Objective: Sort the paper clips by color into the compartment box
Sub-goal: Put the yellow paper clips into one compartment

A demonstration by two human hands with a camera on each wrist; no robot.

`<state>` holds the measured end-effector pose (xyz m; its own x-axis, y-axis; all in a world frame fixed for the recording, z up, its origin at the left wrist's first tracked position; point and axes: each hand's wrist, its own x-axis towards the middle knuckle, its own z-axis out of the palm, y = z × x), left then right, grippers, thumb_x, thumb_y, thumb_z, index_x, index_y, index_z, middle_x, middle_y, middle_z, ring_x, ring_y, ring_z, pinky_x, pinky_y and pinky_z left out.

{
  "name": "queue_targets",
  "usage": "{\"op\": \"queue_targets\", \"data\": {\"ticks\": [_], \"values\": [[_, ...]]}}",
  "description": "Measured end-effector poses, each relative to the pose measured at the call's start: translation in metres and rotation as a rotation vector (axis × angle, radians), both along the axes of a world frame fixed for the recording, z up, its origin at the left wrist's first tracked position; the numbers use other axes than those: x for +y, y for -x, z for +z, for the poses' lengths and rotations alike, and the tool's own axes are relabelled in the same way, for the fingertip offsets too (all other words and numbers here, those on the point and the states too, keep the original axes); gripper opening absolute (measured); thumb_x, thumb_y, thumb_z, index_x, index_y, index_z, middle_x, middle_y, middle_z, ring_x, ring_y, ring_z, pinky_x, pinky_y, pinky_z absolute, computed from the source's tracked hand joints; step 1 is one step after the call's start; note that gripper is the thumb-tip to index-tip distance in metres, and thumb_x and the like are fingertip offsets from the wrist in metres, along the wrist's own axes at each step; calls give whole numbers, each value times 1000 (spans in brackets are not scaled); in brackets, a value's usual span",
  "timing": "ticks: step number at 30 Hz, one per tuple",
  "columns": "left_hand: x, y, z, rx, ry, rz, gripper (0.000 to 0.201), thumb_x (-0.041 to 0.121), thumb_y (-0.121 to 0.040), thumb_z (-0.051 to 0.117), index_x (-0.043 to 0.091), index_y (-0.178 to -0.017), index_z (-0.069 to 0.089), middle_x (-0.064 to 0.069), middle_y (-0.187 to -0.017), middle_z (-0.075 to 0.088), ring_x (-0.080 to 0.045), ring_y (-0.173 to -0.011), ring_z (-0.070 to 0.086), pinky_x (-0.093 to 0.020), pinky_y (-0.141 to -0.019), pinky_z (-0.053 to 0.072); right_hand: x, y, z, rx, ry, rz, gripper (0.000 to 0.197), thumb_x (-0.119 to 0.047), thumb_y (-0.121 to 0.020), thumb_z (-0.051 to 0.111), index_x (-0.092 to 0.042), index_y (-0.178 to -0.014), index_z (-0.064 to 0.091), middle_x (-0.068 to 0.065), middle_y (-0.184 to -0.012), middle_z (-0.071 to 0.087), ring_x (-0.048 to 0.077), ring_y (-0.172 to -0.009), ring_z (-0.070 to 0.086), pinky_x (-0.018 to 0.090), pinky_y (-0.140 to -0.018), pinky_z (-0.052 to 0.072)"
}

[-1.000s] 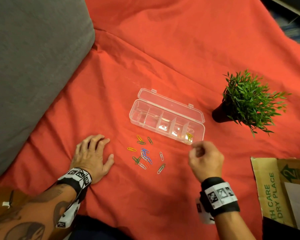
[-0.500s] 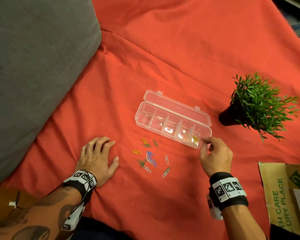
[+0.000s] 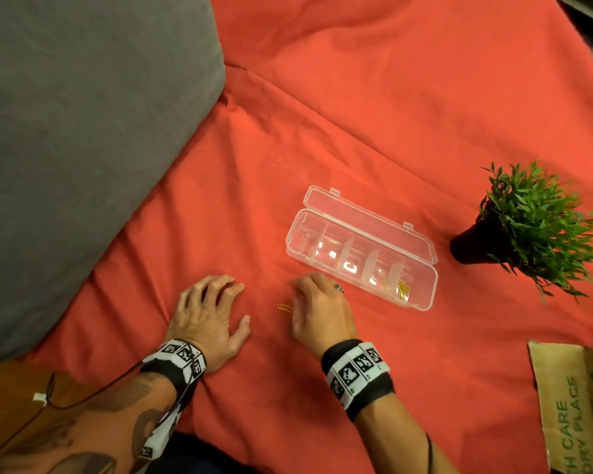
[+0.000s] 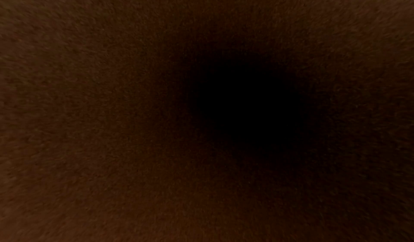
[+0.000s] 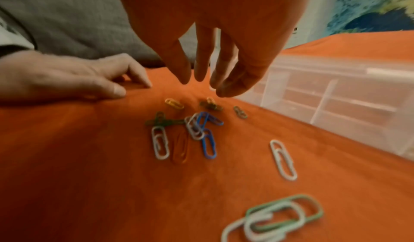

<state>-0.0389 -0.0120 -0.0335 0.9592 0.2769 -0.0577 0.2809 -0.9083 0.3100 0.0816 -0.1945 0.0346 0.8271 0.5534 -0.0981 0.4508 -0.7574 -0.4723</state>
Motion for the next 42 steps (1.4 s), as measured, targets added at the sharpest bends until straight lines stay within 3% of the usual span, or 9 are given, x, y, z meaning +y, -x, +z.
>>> {"op": "queue_targets", "data": {"ticks": [8,17,22,28,33,36,37,40,42], "values": [[0,-1,-1,-6,12,-4,62,57,-79,56,25,-132,57,2,-142,50,-28,-133,45,-52,-104,40,18,7,-19,47,200,-102,20,2,-73,58,-9,-90,59,12,-97,57,38,-83,58,41,-64,49],[0,-1,-1,-4,25,-2,62,58,-79,56,26,-132,57,4,-142,50,-27,-134,46,-50,-107,36,20,1,-15,156,228,-145,25,-3,-74,47,-11,-98,50,11,-99,61,38,-92,58,40,-73,45],[0,-2,1,-15,20,-5,60,58,-79,55,26,-130,58,3,-141,51,-27,-132,47,-49,-106,38,15,5,-18,82,238,-142,20,-1,-75,50,-8,-91,59,13,-96,56,40,-76,60,40,-59,45],[0,-2,1,-6,22,0,62,58,-79,54,26,-132,56,4,-142,48,-26,-133,44,-50,-107,37,15,2,-11,106,307,-100,21,-4,-77,49,-10,-97,54,12,-99,60,38,-88,61,39,-68,43],[-1,-1,0,-10,10,-1,62,59,-79,53,26,-131,56,3,-142,49,-27,-133,44,-51,-106,37,-6,8,-5,39,-20,-204,13,-7,-82,54,-15,-88,61,3,-82,65,30,-73,63,36,-60,48],[-1,-2,0,-15,10,6,62,59,-79,52,25,-131,56,2,-141,51,-28,-132,44,-52,-105,38,-33,-10,19,-99,-224,-362,16,-2,-81,60,-16,-88,62,-3,-78,64,17,-68,61,13,-68,42],[-2,-2,-1,-15,7,7,62,59,-79,52,25,-131,56,2,-141,51,-28,-132,44,-52,-105,39,-45,-20,28,-167,-266,-431,17,1,-81,60,-16,-85,61,-4,-77,63,16,-67,59,12,-68,41],[-3,-2,-1,-13,9,13,62,59,-79,52,26,-131,56,2,-141,52,-28,-132,44,-53,-105,39,-86,-46,48,-284,-259,-605,16,-1,-81,59,-17,-79,57,-2,-75,61,17,-66,57,22,-67,46],[-3,-2,-1,-7,8,15,62,59,-79,51,26,-131,57,2,-141,52,-29,-132,45,-53,-105,39,-109,-55,47,-246,-147,-669,12,-7,-82,60,-19,-80,58,0,-76,63,21,-68,57,35,-71,50]]}}
